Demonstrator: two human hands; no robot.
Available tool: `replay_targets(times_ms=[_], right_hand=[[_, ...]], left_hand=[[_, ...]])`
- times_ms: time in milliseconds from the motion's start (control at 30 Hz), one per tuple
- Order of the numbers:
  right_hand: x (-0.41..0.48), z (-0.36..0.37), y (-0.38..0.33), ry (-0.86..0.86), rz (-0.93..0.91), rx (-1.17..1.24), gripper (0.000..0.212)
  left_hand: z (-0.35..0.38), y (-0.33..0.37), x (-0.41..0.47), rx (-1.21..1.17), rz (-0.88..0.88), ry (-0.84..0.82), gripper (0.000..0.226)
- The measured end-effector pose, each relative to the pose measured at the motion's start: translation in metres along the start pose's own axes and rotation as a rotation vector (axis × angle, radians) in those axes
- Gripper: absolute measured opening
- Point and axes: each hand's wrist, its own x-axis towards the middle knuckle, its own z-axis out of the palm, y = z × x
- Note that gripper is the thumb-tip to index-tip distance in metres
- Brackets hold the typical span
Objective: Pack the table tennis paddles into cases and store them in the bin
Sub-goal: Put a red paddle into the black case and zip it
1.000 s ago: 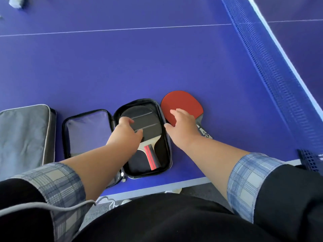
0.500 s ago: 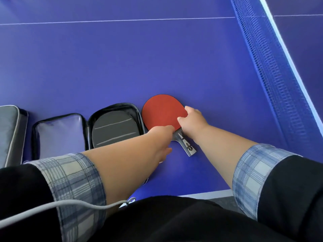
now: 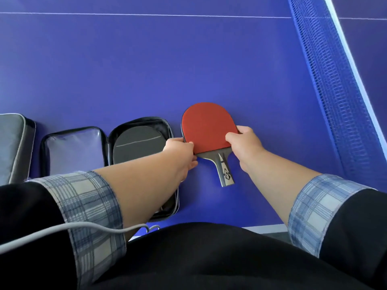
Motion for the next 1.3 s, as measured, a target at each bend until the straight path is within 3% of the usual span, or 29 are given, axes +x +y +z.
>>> replay_targets(times_ms=[67,200,333,467,533,667,900,1133,1300], right_hand=[[-0.012,0.010,-0.006,0.046,-0.025,0.046,0.005],[-0.038,0.046,-0.021,0.058,-0.098,0.095,0.019],[-0.074,0.096,-0.032,0.027,-0.062,0.077,0.004],[-0.096,0.134,-0.026,-0.024,-0.046,0.014,0.028],[-0.102,0.147,-0.018,-0.045,-0.055,-0.008,0.027],[-0.105,0.158,-0.005,-0.009,-0.058,-0.065,0.033],[-0.106,0.159,0.007,0.026,-0.017,-0.145,0.036],[-0.110,0.162,0.009,0.008,-0.018,-0.143,0.034],[-0.109,0.160,0.008,0.004,-0.028,-0.169,0.059]], left_hand=[[-0.019,0.004,0.004,0.013,0.103,0.023,0.011],[-0.085,0.010,0.004,0.078,0.224,0.018,0.011],[-0.154,0.005,0.006,0.178,0.261,0.056,0.023],[-0.201,-0.012,0.012,0.320,0.311,0.101,0.019],[-0.214,-0.020,0.017,0.388,0.321,0.112,0.014],[-0.220,-0.027,0.023,0.560,0.364,0.085,0.038],[-0.210,-0.033,0.029,0.614,0.372,0.048,0.050],[-0.211,-0.035,0.032,0.664,0.365,0.057,0.044],[-0.208,-0.036,0.032,0.682,0.372,0.084,0.043]])
